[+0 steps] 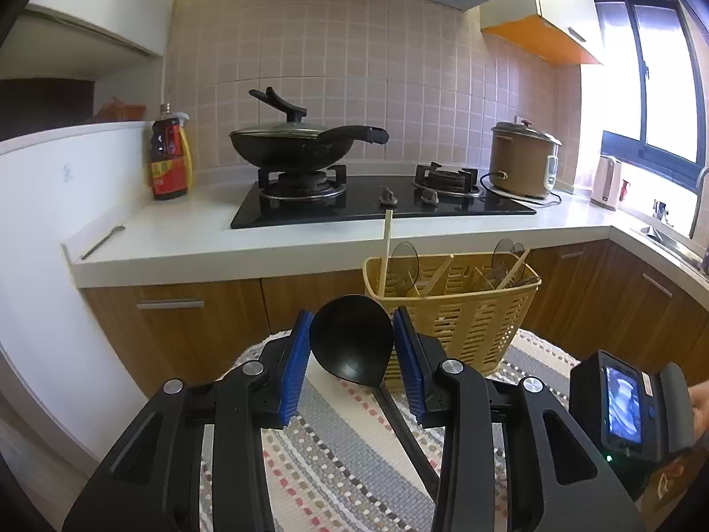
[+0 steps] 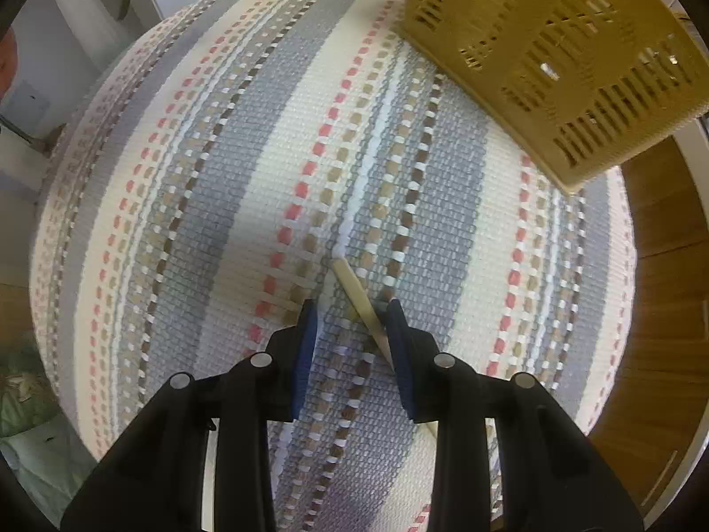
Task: Organize utensils
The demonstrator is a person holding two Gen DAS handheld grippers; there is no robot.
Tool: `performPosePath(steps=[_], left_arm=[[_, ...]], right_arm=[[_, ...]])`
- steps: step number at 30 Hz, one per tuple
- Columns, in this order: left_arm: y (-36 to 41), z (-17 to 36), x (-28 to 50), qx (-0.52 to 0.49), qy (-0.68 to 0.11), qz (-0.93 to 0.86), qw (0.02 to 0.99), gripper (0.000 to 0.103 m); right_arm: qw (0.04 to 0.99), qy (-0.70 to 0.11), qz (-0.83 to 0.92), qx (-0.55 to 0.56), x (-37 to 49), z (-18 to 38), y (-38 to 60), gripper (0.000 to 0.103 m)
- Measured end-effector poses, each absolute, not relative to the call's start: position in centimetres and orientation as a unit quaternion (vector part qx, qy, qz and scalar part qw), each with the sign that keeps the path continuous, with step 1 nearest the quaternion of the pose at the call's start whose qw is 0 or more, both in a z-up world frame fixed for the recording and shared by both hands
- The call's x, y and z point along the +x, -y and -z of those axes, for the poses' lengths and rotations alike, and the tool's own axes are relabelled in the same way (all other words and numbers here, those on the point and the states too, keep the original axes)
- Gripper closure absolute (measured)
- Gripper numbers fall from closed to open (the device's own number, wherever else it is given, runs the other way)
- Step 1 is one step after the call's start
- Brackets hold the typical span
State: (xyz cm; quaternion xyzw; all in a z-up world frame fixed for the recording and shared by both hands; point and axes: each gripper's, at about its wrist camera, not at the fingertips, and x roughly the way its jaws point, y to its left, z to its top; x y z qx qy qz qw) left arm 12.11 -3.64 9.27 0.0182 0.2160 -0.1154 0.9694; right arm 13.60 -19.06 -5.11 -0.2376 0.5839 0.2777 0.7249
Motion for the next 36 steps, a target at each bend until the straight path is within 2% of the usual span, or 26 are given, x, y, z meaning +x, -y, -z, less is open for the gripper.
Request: performPosePath(steps=[4, 11, 21, 23, 27, 29, 32, 36], left_arm=[[3.5, -9.0, 12.1, 0.016, -0.216, 0.119, 0.969, 0.068], [3.2, -9.8, 11.6, 0.005, -0.195, 0.124, 0.973, 0.068], [4.4, -14.9, 12.3, 0.013, -0.113, 0.115, 0.987, 0.068], [4.7, -15.9, 12.9, 0.013, -0.103, 0.110, 0.989, 0.068], [4.3, -16.2, 13.5, 0.009, -0.103, 0.109, 0.989, 0.068], [3.8, -15.6, 13.4, 0.014, -0.104, 0.101, 0.989, 0.068], [2.5, -14.5, 13.7, 0.004, -0.119, 0.094, 0.988, 0.068], [0.8, -13.4, 13.8, -0.001, -0.135, 0.090, 0.987, 0.068]], right_arm=[[0.720, -0.587, -0.280, -0.243, 13.7, 4.8, 18.9, 0.099], [0.780, -0.519, -0.289, -0.197, 12.1, -0.7, 19.0, 0.100], [0.935, -0.269, -0.223, -0.059, 8.3, -15.8, 23.4, 0.101], [0.944, -0.246, -0.216, -0.044, 8.7, -17.1, 24.2, 0.101], [0.934, -0.275, -0.226, -0.036, 11.6, -15.1, 23.7, 0.099], [0.914, -0.327, -0.236, -0.048, 13.3, -12.1, 22.5, 0.078], [0.865, -0.419, -0.273, -0.040, 15.9, -6.6, 19.9, 0.063], [0.803, -0.509, -0.297, -0.086, 17.1, -0.4, 15.3, 0.060]])
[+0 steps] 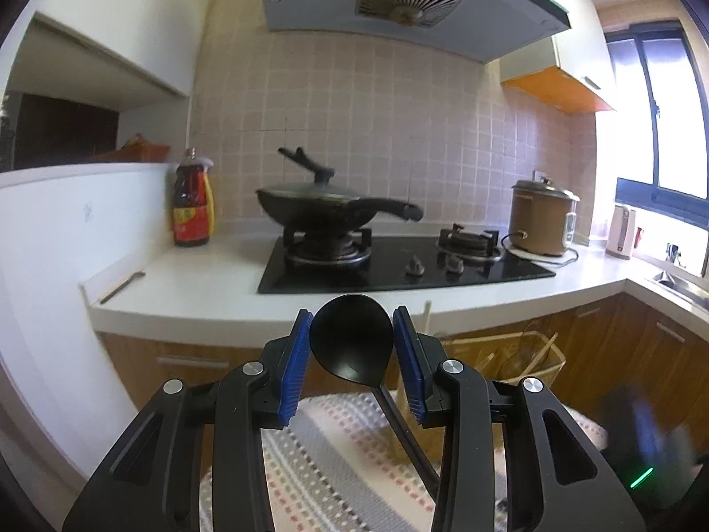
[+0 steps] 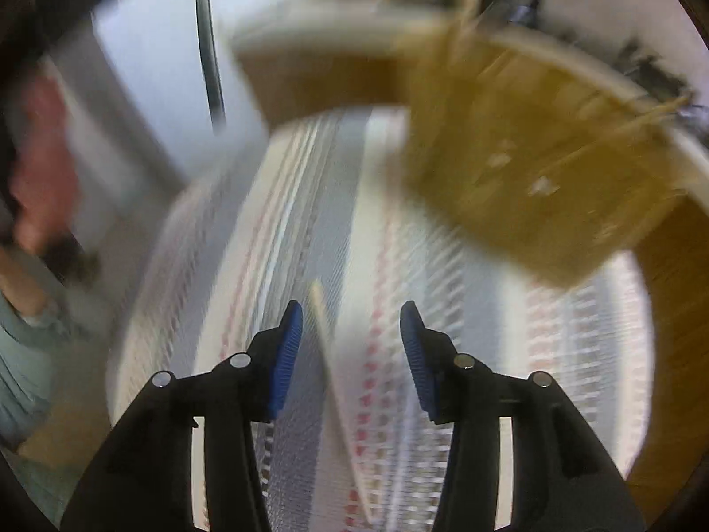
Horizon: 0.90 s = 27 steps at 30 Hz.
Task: Organize utensils
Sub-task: 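Lift the chopstick toward the basket while the left gripper holds the ladle above it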
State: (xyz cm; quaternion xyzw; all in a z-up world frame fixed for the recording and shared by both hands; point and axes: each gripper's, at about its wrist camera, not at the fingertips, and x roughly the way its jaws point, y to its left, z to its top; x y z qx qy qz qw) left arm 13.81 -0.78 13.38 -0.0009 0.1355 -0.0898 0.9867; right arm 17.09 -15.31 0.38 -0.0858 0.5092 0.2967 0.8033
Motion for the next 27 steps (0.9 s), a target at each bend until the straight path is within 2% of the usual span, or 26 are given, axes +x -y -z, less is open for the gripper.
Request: performPosePath(steps=[4, 7, 9, 10, 12, 13, 14, 19, 27], left_arm=[[-0.7, -12.8, 13.6, 0.001, -0.141, 0.089, 0.986, 0.068], [-1.2, -12.4, 13.7, 0.003, -0.146, 0.091, 0.985, 0.068], [-1.4, -12.1, 13.6, 0.007, -0.148, 0.092, 0.985, 0.068], [-1.4, -11.9, 13.6, 0.010, -0.149, 0.090, 0.985, 0.068], [-1.3, -11.8, 13.5, 0.017, -0.148, 0.087, 0.985, 0.068], [-1.2, -11.7, 13.4, 0.021, -0.146, 0.085, 0.985, 0.068], [-1.2, -11.6, 13.3, 0.023, -0.146, 0.084, 0.985, 0.068], [-1.1, -11.6, 13.3, 0.025, -0.145, 0.085, 0.985, 0.068], [0.0, -12.9, 12.6, 0.019, -0.118, 0.094, 0.988, 0.067]], right_arm=[[0.751, -0.572, -0.303, -0.129, 17.5, 3.4, 11.6, 0.061], [0.746, -0.578, -0.291, -0.158, 18.0, 4.1, 10.2, 0.066], [0.740, -0.584, -0.285, -0.173, 17.4, 4.2, 9.7, 0.072], [0.736, -0.587, -0.281, -0.186, 17.5, 4.1, 9.3, 0.081], [0.732, -0.586, -0.271, -0.220, 17.3, 4.1, 8.5, 0.086], [0.726, -0.586, -0.274, -0.232, 17.0, 4.1, 8.1, 0.095], [0.721, -0.588, -0.280, -0.238, 16.8, 4.1, 7.7, 0.099], [0.729, -0.581, -0.286, -0.222, 16.3, 3.1, 8.3, 0.099], [0.827, -0.472, -0.288, -0.107, 13.6, -5.9, 15.4, 0.099]])
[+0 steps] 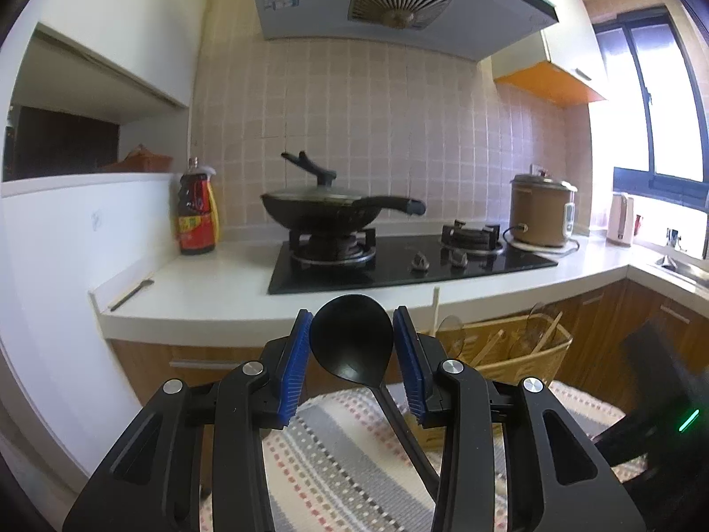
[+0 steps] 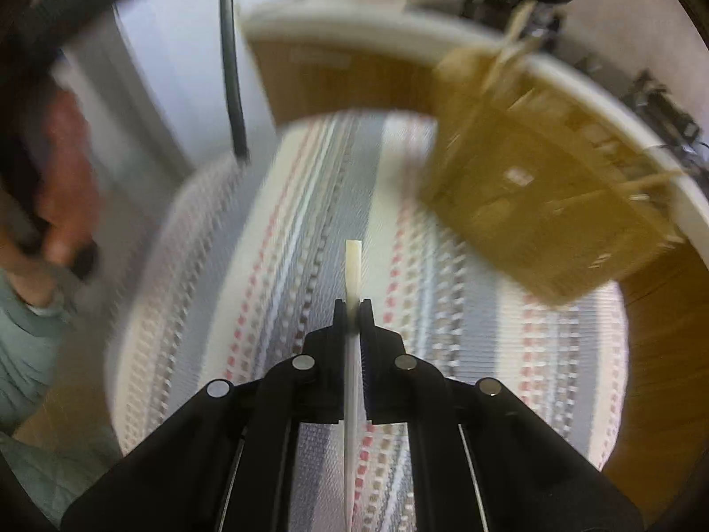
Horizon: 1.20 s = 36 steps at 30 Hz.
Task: Organize utensils
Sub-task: 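Lift the chopstick toward the basket while the left gripper holds the ladle above it, then lower the chopstick and ladle into the basket and open both grippers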
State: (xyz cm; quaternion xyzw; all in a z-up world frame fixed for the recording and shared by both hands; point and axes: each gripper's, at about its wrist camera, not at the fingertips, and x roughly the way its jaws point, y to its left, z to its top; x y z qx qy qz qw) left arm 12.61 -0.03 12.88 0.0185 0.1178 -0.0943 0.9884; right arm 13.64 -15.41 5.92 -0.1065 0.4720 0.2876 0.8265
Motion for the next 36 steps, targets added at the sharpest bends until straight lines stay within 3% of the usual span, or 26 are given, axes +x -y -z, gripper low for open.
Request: performPosePath(steps=[10, 15, 20, 36], left_arm=[[2.4, -17.1, 14.6, -0.018, -0.051, 0.101, 0.993, 0.067], [3.8, -18.0, 17.3, -0.020, -0.042, 0.111, 0.993, 0.067], [5.3, -16.8, 20.7, -0.005, -0.042, 0.116, 0.992, 0.067], [6.1, -9.5, 25.3, 0.016, -0.075, 0.142, 0.987, 0.067]], right_arm=[[0.940, -0.263, -0.216, -0.008, 12.9, -19.2, 22.7, 0.099], [0.973, -0.142, -0.173, 0.050, 13.7, -22.1, 25.1, 0.099], [0.987, -0.077, -0.121, 0.076, 16.3, -22.1, 26.2, 0.099], [0.991, -0.043, -0.067, 0.109, 21.1, -12.5, 24.5, 0.099]])
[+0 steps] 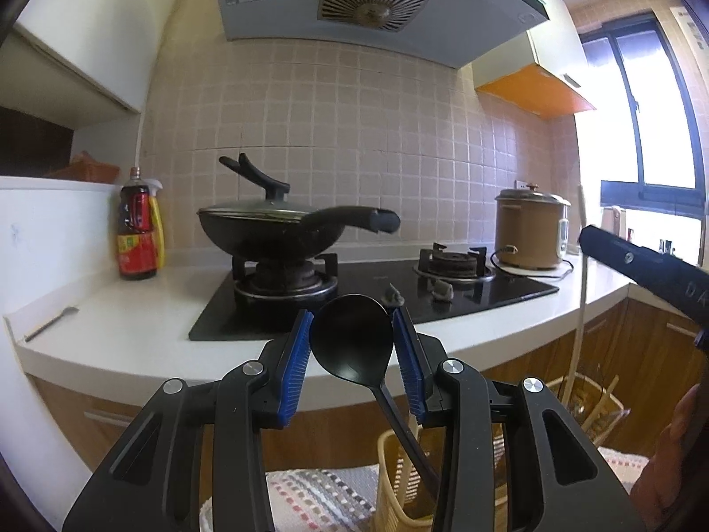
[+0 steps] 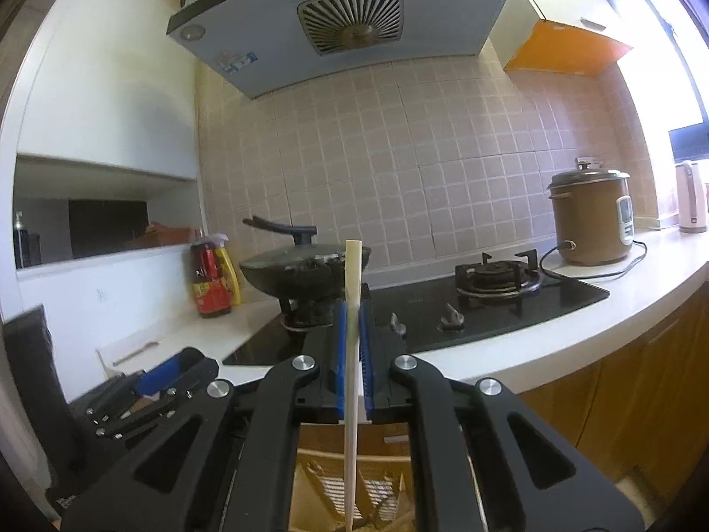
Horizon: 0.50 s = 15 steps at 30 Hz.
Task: Organize utensils
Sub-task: 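Lower the chopstick and ladle into the basket and open both grippers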
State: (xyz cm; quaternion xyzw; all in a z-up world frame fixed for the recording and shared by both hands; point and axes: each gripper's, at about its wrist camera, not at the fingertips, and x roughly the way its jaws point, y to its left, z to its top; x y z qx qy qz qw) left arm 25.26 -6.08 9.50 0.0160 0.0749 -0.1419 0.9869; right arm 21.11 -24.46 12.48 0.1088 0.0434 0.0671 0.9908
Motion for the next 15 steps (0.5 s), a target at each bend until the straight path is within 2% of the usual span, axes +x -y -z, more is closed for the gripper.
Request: performPosePath(steps=[6, 9, 15], left_arm=[[6.9, -8.5, 24.3, 0.040, -0.080, 0.142, 0.986, 0.066], [6.9, -8.5, 23.4, 0.047, -0.078, 0.144, 0.985, 0.055], [6.0, -9.5, 21.0, 0.041, -0.078, 0.144, 0.986, 0.053]], right_arm=[[0.991, -0.054, -0.061, 0.110, 20.1, -10.5, 24.2, 0.098], [0.991, -0.059, -0.068, 0.097, 18.8, -10.5, 23.9, 0.098], [0.989, -0.076, -0.083, 0.093, 16.2, -11.0, 24.1, 0.098]])
